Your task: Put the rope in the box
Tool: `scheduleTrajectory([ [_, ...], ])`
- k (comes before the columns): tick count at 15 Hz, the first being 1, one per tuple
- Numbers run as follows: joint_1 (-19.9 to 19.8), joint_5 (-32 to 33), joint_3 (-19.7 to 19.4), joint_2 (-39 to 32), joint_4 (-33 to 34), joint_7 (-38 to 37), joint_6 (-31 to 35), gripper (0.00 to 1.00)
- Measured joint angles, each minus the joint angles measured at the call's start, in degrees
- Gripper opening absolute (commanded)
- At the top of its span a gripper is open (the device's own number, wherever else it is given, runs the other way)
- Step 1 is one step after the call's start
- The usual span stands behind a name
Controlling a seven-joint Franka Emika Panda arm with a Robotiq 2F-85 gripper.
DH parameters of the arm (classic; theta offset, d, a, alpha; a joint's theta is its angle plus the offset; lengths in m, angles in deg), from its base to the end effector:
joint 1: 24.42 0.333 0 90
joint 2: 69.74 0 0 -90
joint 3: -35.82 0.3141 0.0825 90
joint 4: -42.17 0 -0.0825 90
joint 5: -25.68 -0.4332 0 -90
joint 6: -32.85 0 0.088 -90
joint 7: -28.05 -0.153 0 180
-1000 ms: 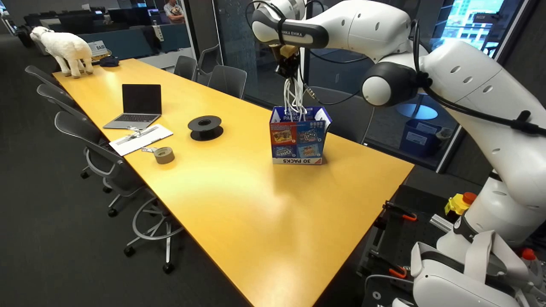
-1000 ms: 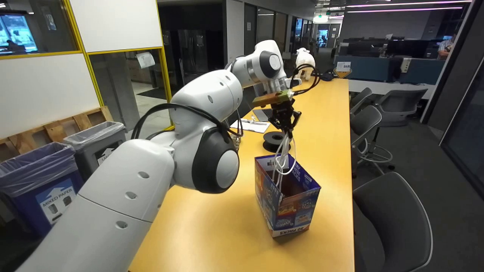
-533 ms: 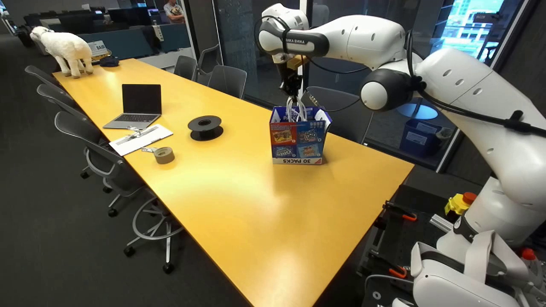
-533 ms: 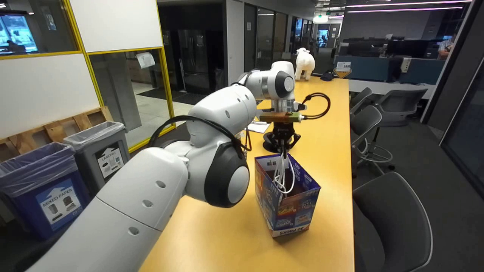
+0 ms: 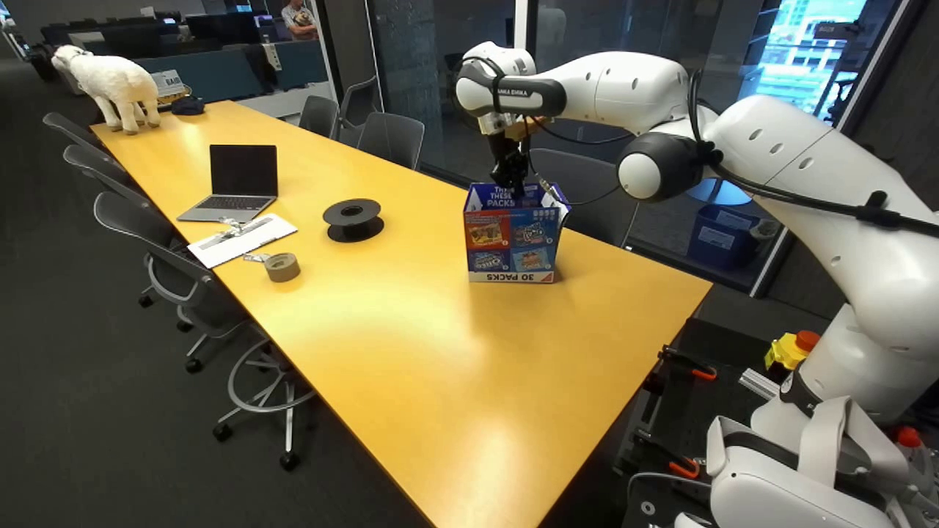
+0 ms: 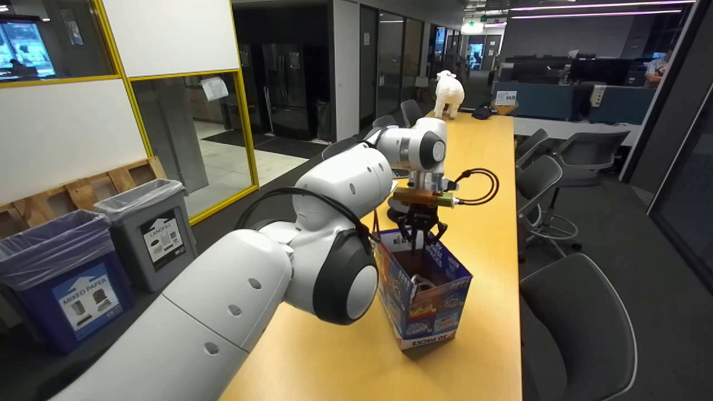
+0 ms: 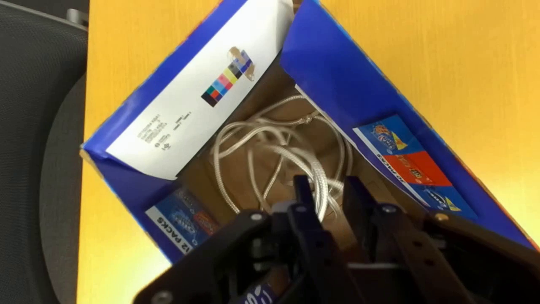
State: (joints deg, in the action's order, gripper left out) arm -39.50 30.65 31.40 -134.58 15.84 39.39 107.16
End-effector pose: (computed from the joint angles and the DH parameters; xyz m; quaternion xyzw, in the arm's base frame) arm 0.7544 -0.2483 0.2962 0.9845 -0.0589 -0.1601 0.0395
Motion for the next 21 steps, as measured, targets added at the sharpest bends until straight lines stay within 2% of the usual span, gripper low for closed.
scheduleTrajectory([
  [5, -0.04, -0.01, 0.12, 0.59, 0.36, 3.36, -0.83, 0.97],
  [6, -0.05, 0.00, 0.12, 0.94, 0.37, 3.83, -1.00, 1.00],
  [18, 0.64, 1.60, -0.45, 10.24, 0.53, 4.55, -2.03, 1.00],
  [21, 0.88, -0.20, 0.77, 11.60, 0.43, 4.65, -2.39, 1.00],
])
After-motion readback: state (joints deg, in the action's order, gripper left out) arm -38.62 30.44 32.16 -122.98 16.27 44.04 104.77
